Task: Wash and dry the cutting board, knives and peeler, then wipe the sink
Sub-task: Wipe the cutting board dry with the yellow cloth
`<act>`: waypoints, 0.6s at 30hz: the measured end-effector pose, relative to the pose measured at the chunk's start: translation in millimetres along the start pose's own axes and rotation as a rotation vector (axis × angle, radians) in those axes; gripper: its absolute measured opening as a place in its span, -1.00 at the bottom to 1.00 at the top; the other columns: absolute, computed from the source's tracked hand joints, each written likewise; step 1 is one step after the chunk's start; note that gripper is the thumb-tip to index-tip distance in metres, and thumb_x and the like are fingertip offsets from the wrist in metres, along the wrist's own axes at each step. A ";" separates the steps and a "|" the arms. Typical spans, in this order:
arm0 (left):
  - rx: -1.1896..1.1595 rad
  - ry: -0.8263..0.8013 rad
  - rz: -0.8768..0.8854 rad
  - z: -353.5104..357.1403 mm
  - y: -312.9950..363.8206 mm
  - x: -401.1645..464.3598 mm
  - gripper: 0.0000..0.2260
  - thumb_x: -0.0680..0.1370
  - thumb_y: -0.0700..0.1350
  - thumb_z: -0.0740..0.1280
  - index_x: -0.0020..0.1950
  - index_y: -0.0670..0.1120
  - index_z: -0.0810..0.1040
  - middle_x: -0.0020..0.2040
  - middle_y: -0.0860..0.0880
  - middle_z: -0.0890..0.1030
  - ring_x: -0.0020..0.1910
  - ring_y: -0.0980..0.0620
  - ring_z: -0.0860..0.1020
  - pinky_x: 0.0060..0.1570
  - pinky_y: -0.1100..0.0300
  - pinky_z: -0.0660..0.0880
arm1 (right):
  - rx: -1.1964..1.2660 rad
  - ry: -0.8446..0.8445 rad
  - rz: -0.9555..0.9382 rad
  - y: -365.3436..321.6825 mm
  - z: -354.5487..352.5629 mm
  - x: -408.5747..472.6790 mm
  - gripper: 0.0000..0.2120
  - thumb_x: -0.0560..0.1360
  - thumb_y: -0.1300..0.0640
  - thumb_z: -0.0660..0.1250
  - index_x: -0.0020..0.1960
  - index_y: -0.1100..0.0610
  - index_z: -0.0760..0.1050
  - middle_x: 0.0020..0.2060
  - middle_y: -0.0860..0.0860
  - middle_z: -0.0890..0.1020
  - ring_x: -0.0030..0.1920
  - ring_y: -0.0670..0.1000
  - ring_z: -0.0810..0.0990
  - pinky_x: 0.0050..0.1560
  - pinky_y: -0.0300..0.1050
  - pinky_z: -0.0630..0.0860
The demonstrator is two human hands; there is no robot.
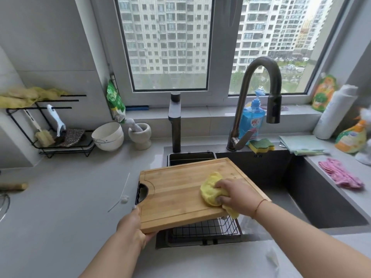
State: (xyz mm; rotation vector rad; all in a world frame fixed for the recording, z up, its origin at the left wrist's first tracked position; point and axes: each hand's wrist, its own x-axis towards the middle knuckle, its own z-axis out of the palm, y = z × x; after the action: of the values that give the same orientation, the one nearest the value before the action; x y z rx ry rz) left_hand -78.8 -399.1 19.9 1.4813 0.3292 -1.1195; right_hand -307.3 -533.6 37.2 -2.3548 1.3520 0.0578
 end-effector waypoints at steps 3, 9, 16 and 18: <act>0.009 -0.003 -0.001 2.0 -2.8 -3.4 -0.73 0.62 0.03 0.25 0.16 -0.15 0.39 -0.13 -0.21 0.48 -0.21 -0.23 0.50 -0.38 -0.15 0.50 | -0.003 0.033 0.108 19.7 -13.3 14.0 -0.69 0.49 -0.07 0.31 0.22 -0.11 0.45 0.07 -0.05 0.57 0.03 -0.02 0.54 0.09 -0.07 0.54; 0.033 0.004 0.011 5.0 3.2 -7.5 -0.73 0.63 0.01 0.24 0.17 -0.17 0.37 -0.14 -0.19 0.46 -0.25 -0.21 0.47 -0.56 -0.04 0.52 | 0.524 0.319 0.057 7.9 -52.1 46.8 -0.76 0.49 0.00 0.34 -0.15 0.18 0.59 -0.20 0.05 0.58 -0.13 0.06 0.58 -0.02 0.12 0.57; 0.061 0.009 -0.003 5.6 11.2 -2.6 -0.74 0.63 0.00 0.24 0.18 -0.18 0.41 -0.11 -0.22 0.50 -0.22 -0.24 0.51 -0.65 -0.04 0.50 | 0.673 0.575 -0.033 -21.7 -105.4 70.5 -0.86 0.56 0.01 0.27 -0.08 0.05 0.54 -0.19 0.01 0.59 -0.04 0.13 0.59 0.04 0.11 0.56; 0.069 0.005 -0.020 5.4 13.4 -0.9 -0.73 0.64 0.00 0.24 0.18 -0.19 0.42 -0.08 -0.24 0.52 -0.19 -0.25 0.53 -0.64 -0.08 0.50 | 0.635 0.665 -0.034 -30.2 -122.2 83.7 -0.83 0.57 0.01 0.23 -0.07 0.06 0.54 -0.24 0.00 0.57 -0.07 0.13 0.57 0.01 0.07 0.55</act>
State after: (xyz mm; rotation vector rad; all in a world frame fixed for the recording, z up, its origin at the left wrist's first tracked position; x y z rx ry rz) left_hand -71.7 -407.1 29.7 1.5445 0.3124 -1.1538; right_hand -258.9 -634.9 138.4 -1.8891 1.3221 -1.0808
